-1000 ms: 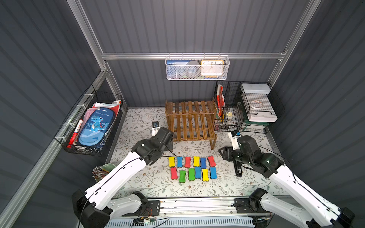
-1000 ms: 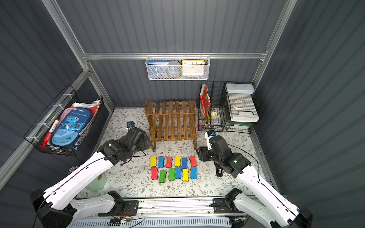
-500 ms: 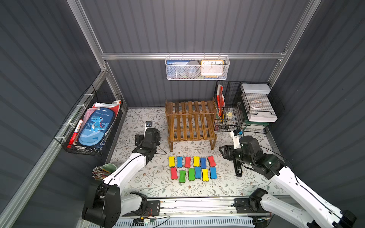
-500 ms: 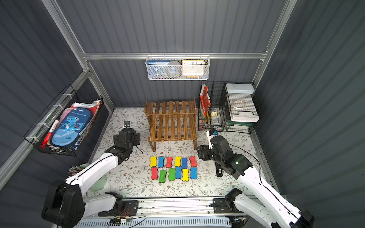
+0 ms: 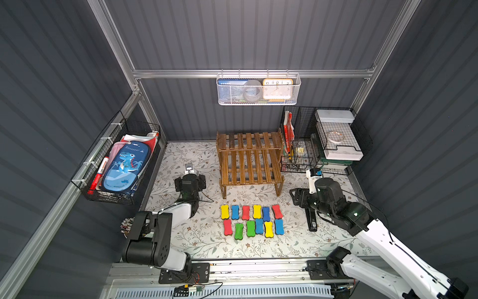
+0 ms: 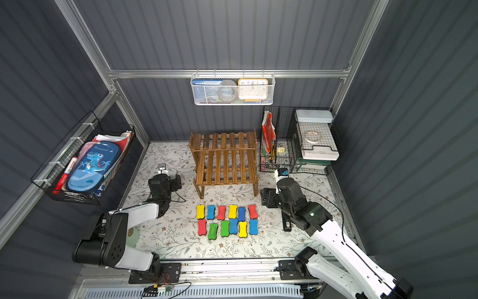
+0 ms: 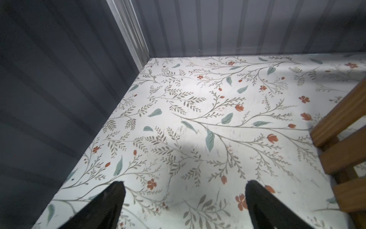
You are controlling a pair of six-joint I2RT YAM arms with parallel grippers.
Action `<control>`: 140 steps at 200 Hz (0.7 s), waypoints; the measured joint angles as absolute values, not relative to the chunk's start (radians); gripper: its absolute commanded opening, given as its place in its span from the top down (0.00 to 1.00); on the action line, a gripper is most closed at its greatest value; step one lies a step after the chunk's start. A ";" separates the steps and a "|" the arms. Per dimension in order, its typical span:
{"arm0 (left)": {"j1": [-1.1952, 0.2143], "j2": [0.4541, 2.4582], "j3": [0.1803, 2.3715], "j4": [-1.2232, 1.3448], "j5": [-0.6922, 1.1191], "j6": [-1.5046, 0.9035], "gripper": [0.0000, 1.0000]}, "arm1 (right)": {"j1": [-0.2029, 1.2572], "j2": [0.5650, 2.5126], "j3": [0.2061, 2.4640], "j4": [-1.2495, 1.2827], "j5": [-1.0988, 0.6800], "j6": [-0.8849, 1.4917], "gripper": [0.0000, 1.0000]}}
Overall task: Remove the whiteboard erasers from the shelf
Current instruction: Reset both arms
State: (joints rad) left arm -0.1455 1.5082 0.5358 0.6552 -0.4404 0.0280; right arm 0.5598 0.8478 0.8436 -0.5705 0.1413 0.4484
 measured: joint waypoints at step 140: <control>-0.142 1.712 0.451 1.032 -0.419 -0.001 0.01 | 0.542 0.945 0.838 -0.459 0.529 0.424 0.01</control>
State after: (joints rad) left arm -0.1421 1.7119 0.4507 1.0317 -0.4191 -0.0013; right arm 0.5423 0.9451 0.8379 -0.4587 0.5289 0.4240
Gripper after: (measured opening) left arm 0.993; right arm 0.988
